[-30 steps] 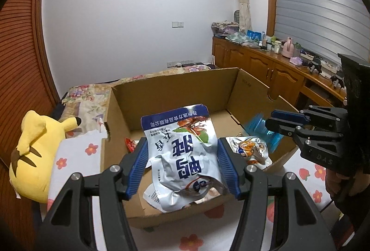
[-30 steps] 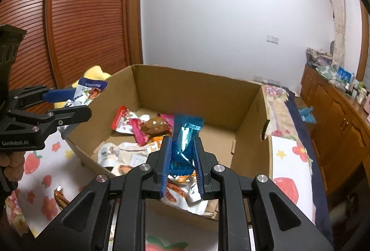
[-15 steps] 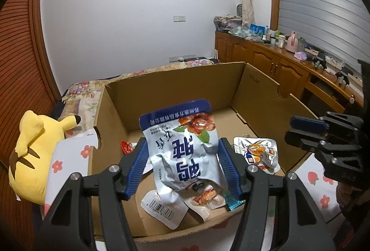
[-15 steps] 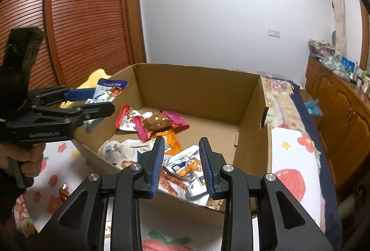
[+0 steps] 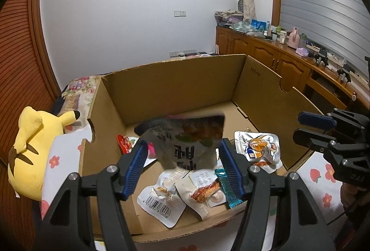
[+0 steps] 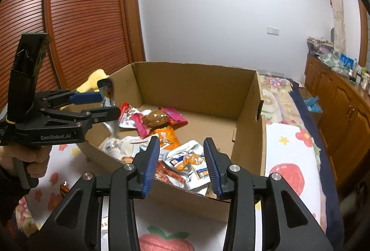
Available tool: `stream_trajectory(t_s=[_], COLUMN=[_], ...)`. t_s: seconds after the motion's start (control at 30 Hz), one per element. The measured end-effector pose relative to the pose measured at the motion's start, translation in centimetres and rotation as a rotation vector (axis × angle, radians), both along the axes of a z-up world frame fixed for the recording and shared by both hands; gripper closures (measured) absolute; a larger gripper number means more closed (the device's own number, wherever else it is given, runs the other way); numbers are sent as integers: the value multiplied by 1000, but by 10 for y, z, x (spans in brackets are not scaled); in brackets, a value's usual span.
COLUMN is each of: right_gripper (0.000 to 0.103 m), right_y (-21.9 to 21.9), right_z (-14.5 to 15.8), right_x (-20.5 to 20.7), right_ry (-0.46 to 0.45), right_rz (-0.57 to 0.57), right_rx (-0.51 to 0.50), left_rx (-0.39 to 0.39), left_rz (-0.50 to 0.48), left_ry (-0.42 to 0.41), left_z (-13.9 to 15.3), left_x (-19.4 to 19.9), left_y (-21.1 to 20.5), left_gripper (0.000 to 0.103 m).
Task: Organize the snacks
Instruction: 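Open both tools to release the white pouch and blue candy inside, then withdraw both tools from the box toward the remaining snacks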
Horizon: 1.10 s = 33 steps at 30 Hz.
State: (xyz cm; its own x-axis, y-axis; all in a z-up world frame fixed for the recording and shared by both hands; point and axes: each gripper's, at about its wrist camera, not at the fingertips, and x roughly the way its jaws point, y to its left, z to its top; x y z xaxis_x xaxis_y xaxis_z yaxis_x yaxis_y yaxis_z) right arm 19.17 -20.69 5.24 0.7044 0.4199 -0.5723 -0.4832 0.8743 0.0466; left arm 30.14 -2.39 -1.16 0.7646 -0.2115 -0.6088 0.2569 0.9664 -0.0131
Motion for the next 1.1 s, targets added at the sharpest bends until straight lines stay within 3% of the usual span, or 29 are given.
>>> stream_trajectory(t_s=[0.3, 0.4, 0.6, 0.73, 0.9, 1.1], right_gripper=[60, 59, 57, 53, 41, 40], right_y=[0, 1, 2, 4, 6, 14], right_z=[3, 6, 13, 21, 31, 33], right_x=[-7, -11, -21, -32, -51, -79], right_ry=[-10, -16, -25, -39, -50, -45], right_rz=[-3, -4, -9, -12, -16, -10], right_rx=[-8, -12, -15, -20, -2, 14], left_rx=[2, -2, -6, -15, -13, -11], left_rz=[-6, -10, -11, -11, -11, -15], left_ry=[6, -3, -21, -40, -58, -66], left_z=[-1, 2, 12, 19, 25, 24], left_x=[-7, -11, -23, -40, -65, -101], left_y=[-1, -1, -1, 3, 9, 20], left_gripper=[35, 27, 27, 27, 26, 26])
